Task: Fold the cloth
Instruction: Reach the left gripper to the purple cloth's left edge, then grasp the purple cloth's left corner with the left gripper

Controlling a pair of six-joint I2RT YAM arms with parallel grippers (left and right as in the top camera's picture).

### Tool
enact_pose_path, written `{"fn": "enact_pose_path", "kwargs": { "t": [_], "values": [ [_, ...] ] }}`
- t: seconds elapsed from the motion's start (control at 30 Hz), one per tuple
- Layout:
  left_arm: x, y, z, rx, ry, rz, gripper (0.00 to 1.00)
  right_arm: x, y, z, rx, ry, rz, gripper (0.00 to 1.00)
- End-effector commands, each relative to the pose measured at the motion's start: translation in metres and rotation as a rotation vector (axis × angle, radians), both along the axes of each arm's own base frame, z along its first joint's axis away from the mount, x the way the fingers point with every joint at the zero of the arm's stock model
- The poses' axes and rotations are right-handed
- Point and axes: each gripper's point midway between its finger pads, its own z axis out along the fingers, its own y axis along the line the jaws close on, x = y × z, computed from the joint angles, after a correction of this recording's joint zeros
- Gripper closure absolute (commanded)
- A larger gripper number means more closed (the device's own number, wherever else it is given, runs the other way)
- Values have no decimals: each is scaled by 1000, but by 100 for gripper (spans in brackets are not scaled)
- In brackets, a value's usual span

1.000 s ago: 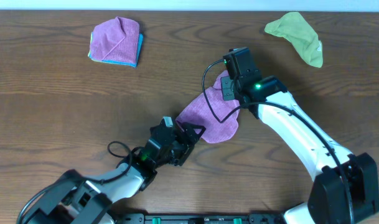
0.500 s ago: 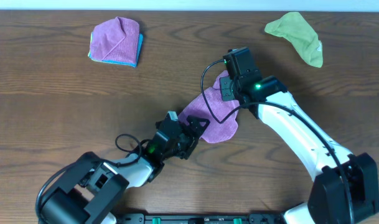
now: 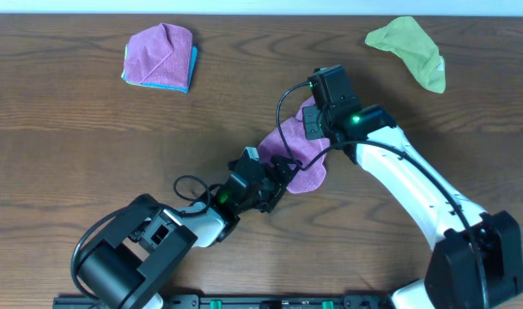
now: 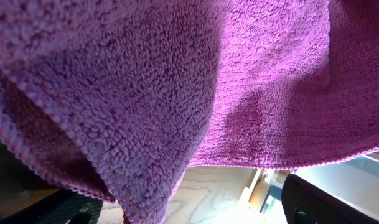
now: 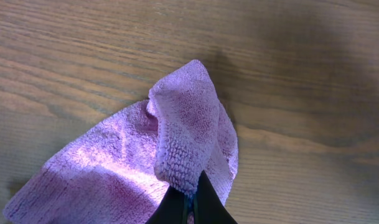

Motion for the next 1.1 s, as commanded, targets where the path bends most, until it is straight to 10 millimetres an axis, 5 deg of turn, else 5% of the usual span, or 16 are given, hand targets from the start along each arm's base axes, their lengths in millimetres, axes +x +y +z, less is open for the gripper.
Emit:
{"fn": "enact_pose_path", "kwargs": {
  "t": [0.0,0.73,1.07],
  "values": [
    [1,-3,-1,-2,-12,-4,9,6,-2,17,40,-34,-23,99],
    [-22,-23,6,-63,22,-124,16,5,-1,17,45,-31,-19,99],
    [-13,-10,-8,18,18,-35,27,5,-1,17,45,-31,-18,99]
  ]
}}
